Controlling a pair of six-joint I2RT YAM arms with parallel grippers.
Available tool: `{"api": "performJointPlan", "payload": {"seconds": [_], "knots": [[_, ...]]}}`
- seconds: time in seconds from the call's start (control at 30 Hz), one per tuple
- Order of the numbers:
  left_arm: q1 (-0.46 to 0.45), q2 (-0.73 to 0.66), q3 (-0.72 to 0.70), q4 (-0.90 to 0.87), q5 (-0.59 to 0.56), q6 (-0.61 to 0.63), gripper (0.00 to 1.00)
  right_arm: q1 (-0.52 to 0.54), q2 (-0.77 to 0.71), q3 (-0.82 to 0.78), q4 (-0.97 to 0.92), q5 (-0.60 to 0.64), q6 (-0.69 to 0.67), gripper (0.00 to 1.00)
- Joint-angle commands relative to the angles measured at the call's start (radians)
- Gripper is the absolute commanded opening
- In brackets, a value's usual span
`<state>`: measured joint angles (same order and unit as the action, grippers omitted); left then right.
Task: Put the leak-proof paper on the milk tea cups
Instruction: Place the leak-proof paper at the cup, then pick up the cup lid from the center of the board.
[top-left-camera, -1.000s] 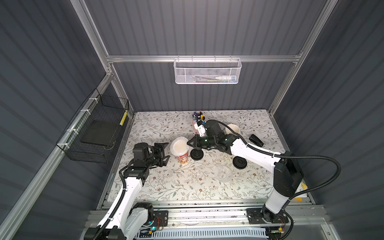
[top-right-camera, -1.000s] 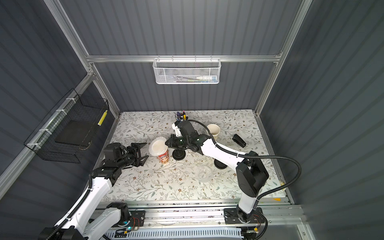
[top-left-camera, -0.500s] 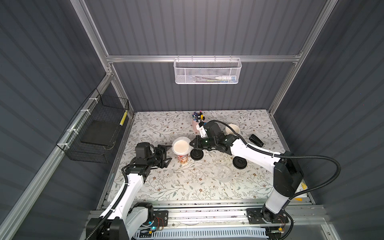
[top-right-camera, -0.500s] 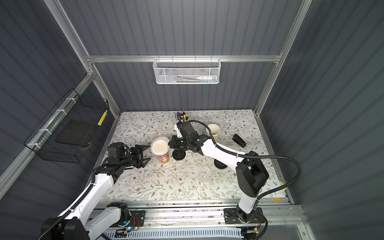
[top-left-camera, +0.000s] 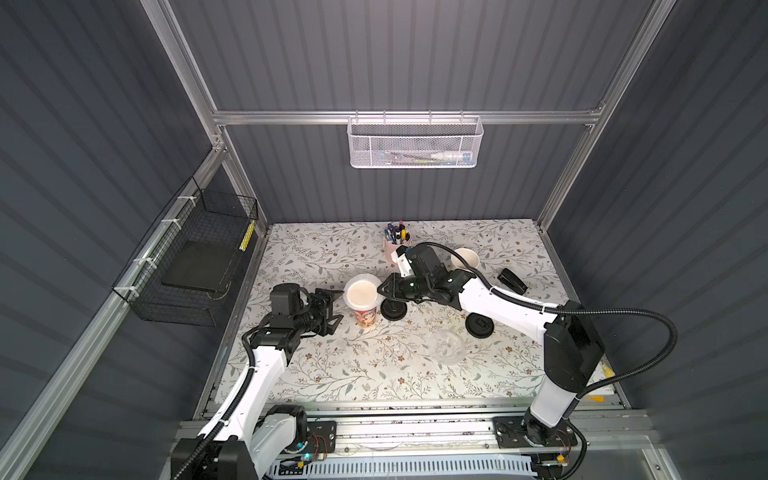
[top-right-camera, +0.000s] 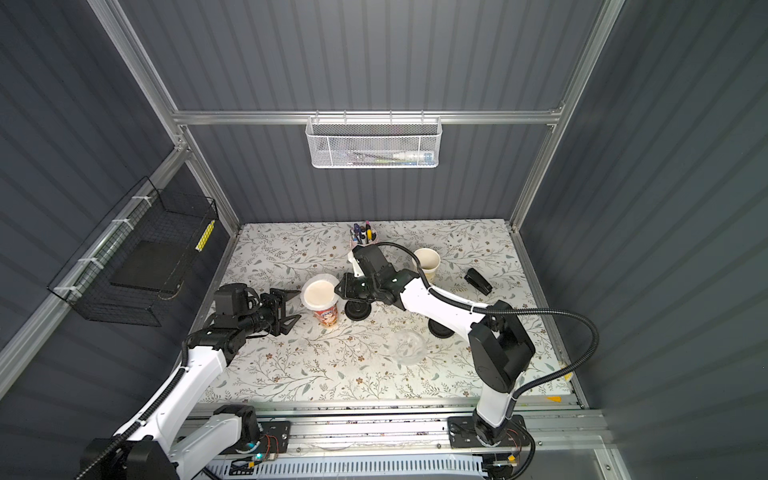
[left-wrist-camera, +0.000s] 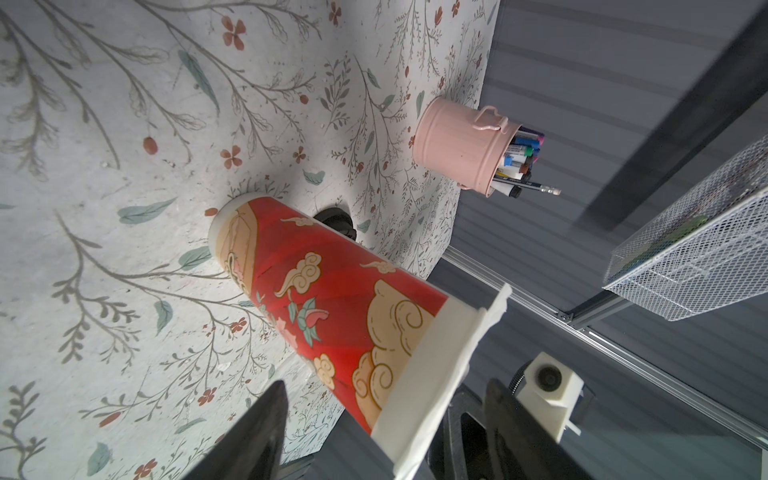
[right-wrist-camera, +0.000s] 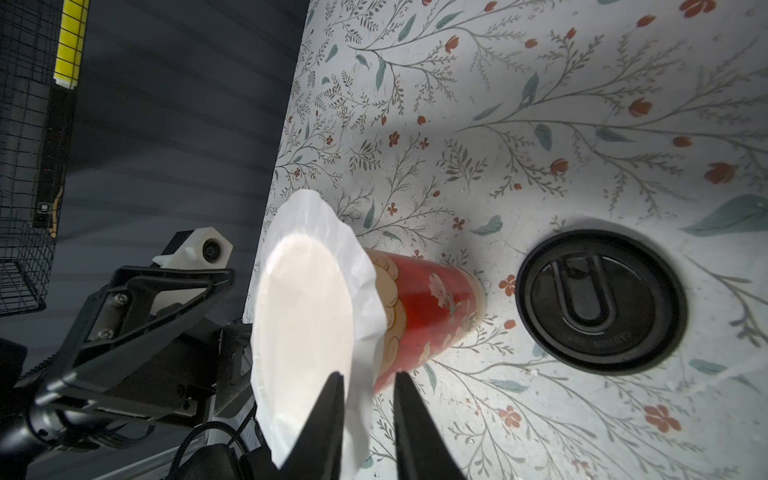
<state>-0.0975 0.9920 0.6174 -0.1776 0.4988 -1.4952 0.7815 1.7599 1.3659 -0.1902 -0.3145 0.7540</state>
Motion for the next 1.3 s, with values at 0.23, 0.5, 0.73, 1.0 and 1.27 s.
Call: {"api": "performJointPlan", "payload": {"seconds": [0.23,0.5,0.73,1.0,1.27], "knots": [[-0.004,-0.014,0.134,-0.190,-0.080,0.160,0.76,-0.011,-0.041,0.052,-0.036,0.002,-0.091,0.56],[-0.002,0.016,0.237,-0.389,-0.221,0.357,0.76,-0.038,-0.268,-0.115,-0.207,0.204,-0.256,0.64],[-0.002,0.002,0.204,-0.421,-0.317,0.377,0.76,-0.038,-0.347,-0.355,-0.236,0.279,-0.438,0.66],[-0.002,-0.016,0.181,-0.449,-0.362,0.383,0.76,-0.085,-0.118,-0.260,-0.032,0.168,-0.673,0.71],[-0.002,-0.026,0.175,-0.458,-0.382,0.387,0.77,-0.088,0.057,-0.211,0.125,0.156,-0.850,0.73]]}}
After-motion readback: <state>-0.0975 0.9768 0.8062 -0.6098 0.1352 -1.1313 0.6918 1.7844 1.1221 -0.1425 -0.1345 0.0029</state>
